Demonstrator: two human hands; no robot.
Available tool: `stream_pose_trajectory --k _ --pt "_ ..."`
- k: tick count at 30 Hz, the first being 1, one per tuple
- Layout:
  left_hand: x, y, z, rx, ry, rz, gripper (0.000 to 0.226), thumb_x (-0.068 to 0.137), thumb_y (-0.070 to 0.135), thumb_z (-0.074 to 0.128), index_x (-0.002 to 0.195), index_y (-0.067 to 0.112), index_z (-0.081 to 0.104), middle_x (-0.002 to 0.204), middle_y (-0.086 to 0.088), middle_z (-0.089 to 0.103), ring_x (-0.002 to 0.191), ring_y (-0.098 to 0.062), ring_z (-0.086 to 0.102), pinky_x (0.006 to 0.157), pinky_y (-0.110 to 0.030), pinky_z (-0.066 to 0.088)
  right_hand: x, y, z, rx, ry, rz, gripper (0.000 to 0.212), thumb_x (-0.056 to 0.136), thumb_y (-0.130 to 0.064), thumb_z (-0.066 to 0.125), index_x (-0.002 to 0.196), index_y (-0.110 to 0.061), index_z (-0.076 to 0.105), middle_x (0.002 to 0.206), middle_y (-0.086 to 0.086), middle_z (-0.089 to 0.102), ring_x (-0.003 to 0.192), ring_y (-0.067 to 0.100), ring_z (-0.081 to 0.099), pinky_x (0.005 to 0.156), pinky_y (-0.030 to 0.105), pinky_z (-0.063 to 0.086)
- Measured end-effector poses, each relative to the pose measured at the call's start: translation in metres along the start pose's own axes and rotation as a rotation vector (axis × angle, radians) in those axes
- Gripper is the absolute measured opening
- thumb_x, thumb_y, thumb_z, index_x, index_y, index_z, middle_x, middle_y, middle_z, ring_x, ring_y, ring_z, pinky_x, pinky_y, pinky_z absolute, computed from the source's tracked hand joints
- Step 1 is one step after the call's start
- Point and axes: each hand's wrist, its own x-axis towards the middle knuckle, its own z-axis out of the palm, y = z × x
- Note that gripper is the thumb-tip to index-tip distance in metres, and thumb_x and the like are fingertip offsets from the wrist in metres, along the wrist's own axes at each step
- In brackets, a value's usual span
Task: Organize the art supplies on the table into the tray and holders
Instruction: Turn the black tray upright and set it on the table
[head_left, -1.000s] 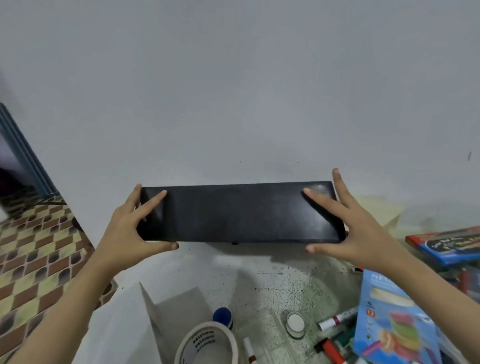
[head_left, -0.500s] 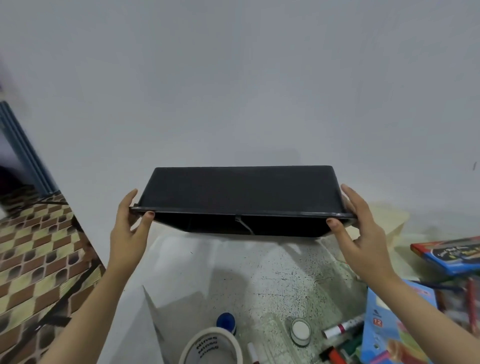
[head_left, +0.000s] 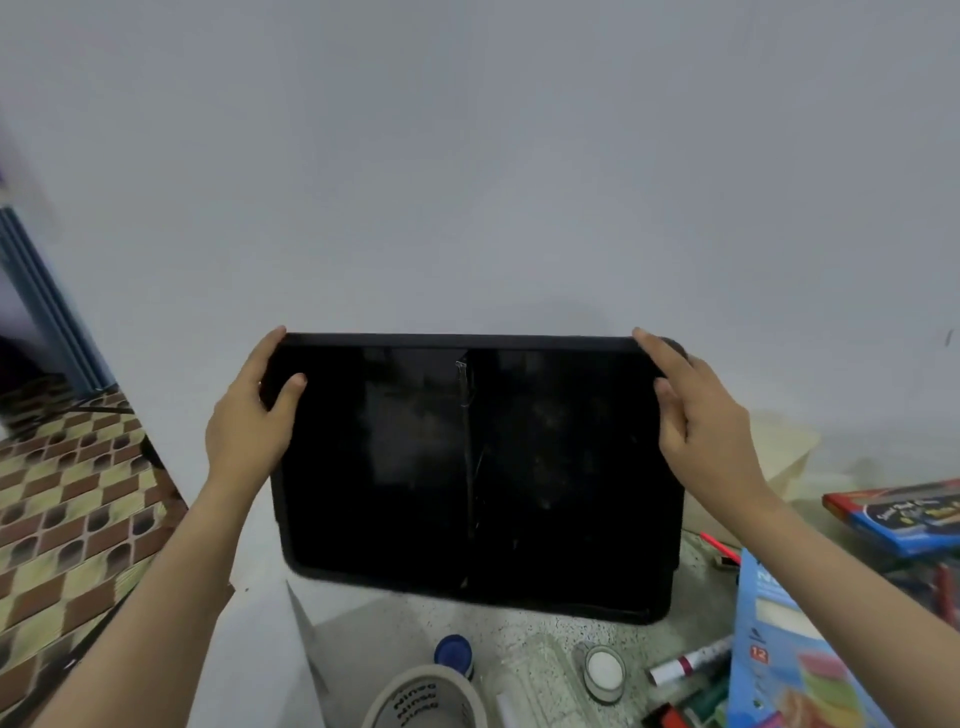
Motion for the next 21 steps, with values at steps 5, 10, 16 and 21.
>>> stream_pose_trajectory --k 5,10,16,21 --pt "0.002 -0.008 0.003 0.162 -0.039 0.047 0.061 0.095 0.012 0.049 0.144 0.042 0.026 0.142 0.004 0.046 0.107 -0.026 0.056 0.077 -0.033 0.042 0.003 0.010 0.007 0.035 0.010 0.054 0.046 0.095 -0.006 0.042 0.136 -0.026 0.047 0.114 0.007 0.060 0.095 0.017 0.058 0.083 0.005 0.034" --pt "-0.002 -0.020 0.010 0.258 -0.199 0.010 0.078 0.089 -0.001 0.051 0.148 0.036 0.017 0.117 -0.014 0.062 0.089 -0.033 0.061 0.073 -0.037 0.049 -0.004 0.020 0.013 0.068 -0.083 0.073 0.056 0.090 -0.002 0.056 0.139 -0.025 0.043 0.121 0.004 0.055 0.107 0.007 0.049 0.090 -0.002 0.027" --pt "-0.024 -0.042 0.029 0.353 -0.330 -0.058 0.088 0.085 -0.003 0.056 0.149 0.035 0.009 0.100 -0.011 0.055 0.076 -0.020 0.051 0.062 -0.027 0.040 -0.026 0.027 0.026 0.091 -0.146 0.147 0.068 0.090 0.002 0.051 0.146 -0.027 0.028 0.126 0.007 0.046 0.101 0.000 0.041 0.088 -0.002 0.027" --pt "-0.021 -0.048 0.027 0.332 -0.353 -0.033 0.094 0.086 -0.001 0.056 0.148 0.036 -0.003 0.099 -0.011 0.054 0.081 -0.023 0.052 0.068 -0.032 0.043 -0.025 0.027 0.028 0.039 -0.190 0.204 0.073 0.094 -0.006 0.048 0.151 -0.023 0.004 0.138 0.010 0.040 0.120 0.019 0.042 0.095 0.022 0.033"
